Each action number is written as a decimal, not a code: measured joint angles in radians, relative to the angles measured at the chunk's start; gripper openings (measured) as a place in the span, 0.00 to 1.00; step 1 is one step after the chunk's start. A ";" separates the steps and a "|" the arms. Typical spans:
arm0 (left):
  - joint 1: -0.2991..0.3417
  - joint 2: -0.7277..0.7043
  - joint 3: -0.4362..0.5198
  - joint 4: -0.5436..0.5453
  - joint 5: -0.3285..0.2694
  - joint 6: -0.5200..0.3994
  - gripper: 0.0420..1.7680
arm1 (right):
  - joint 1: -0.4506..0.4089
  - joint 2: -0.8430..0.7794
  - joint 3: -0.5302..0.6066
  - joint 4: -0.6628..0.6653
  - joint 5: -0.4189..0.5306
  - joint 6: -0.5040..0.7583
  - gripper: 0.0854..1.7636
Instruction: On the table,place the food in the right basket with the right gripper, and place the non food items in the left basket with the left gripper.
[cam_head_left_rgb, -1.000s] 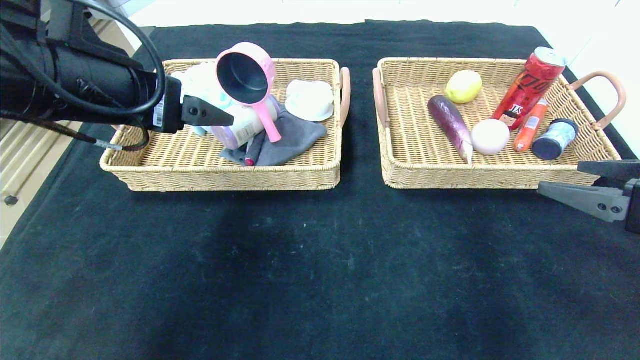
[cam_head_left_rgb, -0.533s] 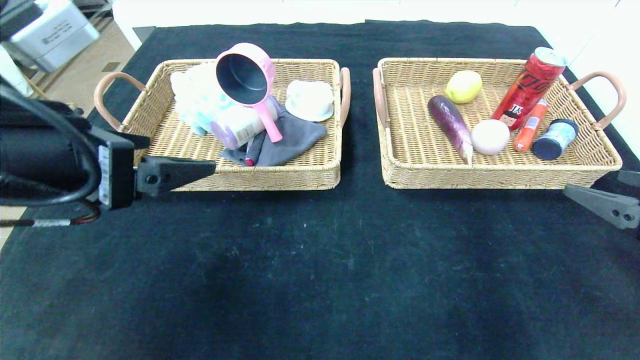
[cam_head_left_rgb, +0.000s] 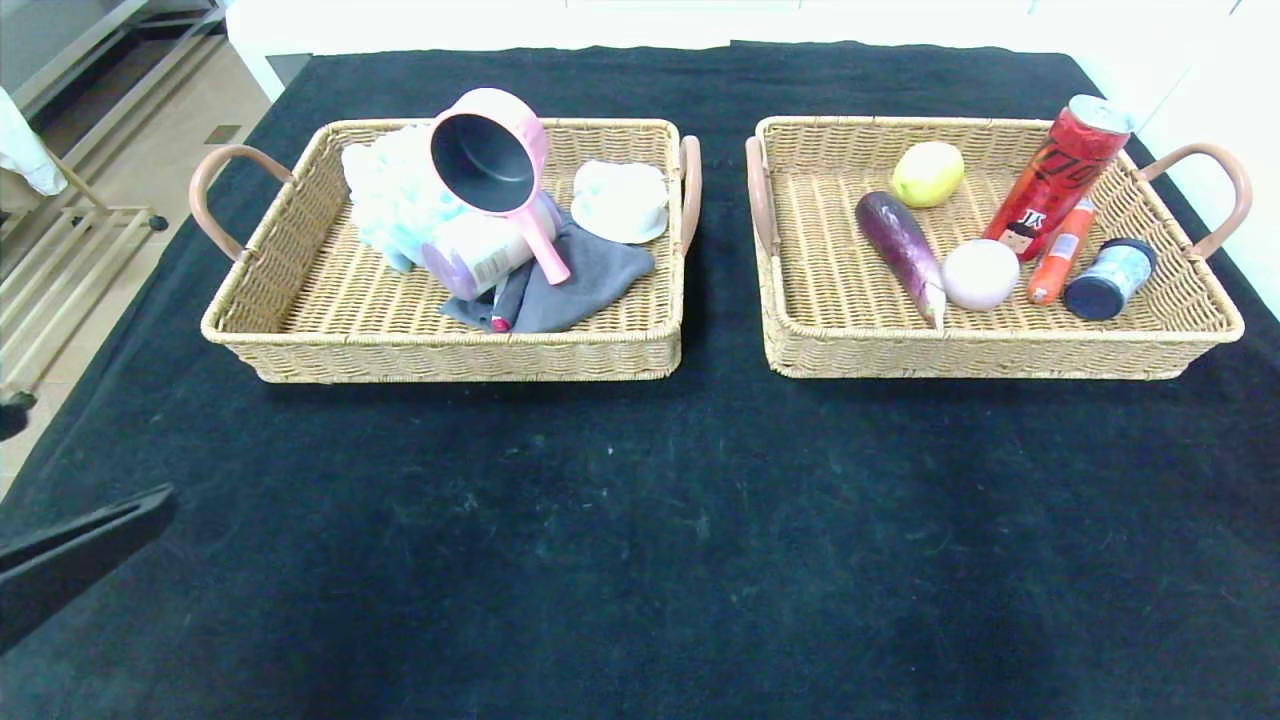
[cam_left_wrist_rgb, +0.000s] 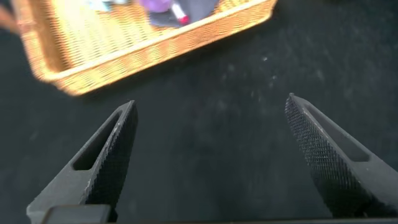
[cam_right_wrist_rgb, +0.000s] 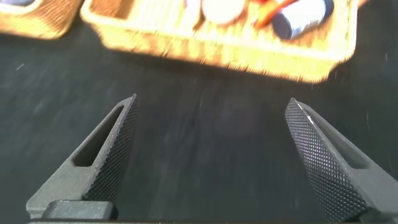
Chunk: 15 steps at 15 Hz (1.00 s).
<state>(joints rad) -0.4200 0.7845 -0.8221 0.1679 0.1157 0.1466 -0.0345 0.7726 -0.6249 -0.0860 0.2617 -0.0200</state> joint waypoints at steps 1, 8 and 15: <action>0.027 -0.064 0.039 0.001 0.003 0.017 0.97 | 0.004 -0.060 0.003 0.057 0.002 0.000 0.97; 0.233 -0.334 0.139 0.046 0.002 0.069 0.97 | 0.046 -0.435 0.033 0.352 -0.009 0.001 0.97; 0.296 -0.486 0.210 0.048 0.013 0.074 0.97 | 0.034 -0.657 0.150 0.363 -0.090 -0.003 0.97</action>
<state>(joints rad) -0.1240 0.2983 -0.6123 0.2160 0.1283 0.2202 0.0000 0.1157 -0.4747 0.2770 0.1721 -0.0234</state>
